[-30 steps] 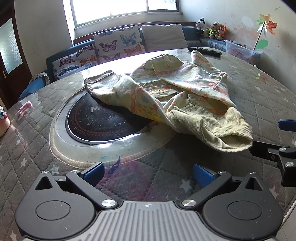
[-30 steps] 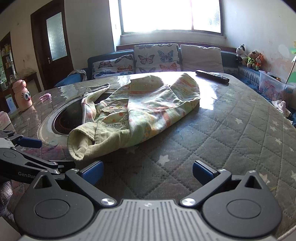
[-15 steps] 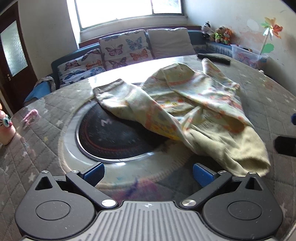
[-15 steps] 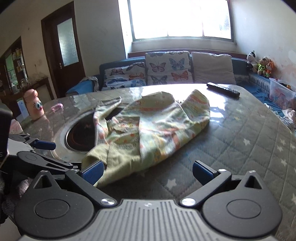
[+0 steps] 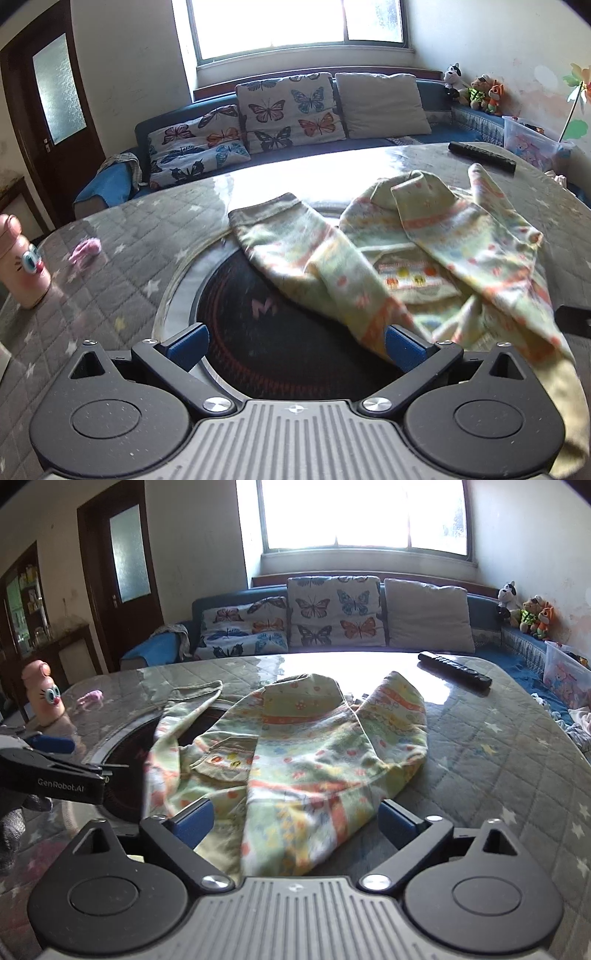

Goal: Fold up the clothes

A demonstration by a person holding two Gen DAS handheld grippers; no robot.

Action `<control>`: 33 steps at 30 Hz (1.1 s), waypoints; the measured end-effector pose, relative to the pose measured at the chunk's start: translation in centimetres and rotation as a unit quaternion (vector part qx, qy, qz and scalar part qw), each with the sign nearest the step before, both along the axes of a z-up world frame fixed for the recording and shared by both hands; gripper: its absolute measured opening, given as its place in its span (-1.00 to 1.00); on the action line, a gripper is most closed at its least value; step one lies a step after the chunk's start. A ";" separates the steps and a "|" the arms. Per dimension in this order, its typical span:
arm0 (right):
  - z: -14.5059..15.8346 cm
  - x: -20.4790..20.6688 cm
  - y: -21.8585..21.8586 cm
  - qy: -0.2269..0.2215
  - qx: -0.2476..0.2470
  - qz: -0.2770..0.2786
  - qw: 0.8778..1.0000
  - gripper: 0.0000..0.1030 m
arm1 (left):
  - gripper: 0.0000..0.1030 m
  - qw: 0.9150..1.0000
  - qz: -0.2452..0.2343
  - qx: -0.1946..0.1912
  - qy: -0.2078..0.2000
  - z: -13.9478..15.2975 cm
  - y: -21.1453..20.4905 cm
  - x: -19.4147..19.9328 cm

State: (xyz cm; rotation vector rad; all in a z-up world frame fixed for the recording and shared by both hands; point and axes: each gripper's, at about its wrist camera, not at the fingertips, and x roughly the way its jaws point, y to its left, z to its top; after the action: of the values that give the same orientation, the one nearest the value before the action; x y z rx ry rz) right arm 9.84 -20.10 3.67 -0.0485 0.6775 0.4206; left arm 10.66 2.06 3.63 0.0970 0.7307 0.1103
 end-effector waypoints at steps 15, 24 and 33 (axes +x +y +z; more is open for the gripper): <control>-0.5 10.5 5.2 0.002 -0.012 0.037 0.999 0.45 | 0.92 0.999 -0.019 -0.034 -0.004 0.0 1.0 8.5; -2.6 15.9 9.0 0.021 -0.025 0.056 0.998 0.17 | 0.38 0.997 -0.040 -0.047 0.046 -2.6 1.9 11.0; -3.4 17.0 8.2 0.035 -0.027 0.030 0.999 -0.65 | -0.63 0.996 -0.048 -0.057 0.058 -3.5 2.7 10.5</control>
State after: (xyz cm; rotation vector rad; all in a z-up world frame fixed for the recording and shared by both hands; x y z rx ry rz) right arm 26.86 -11.90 0.27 -0.1065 0.7578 0.4633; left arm 21.20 4.81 0.16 0.0293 0.8445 -0.0290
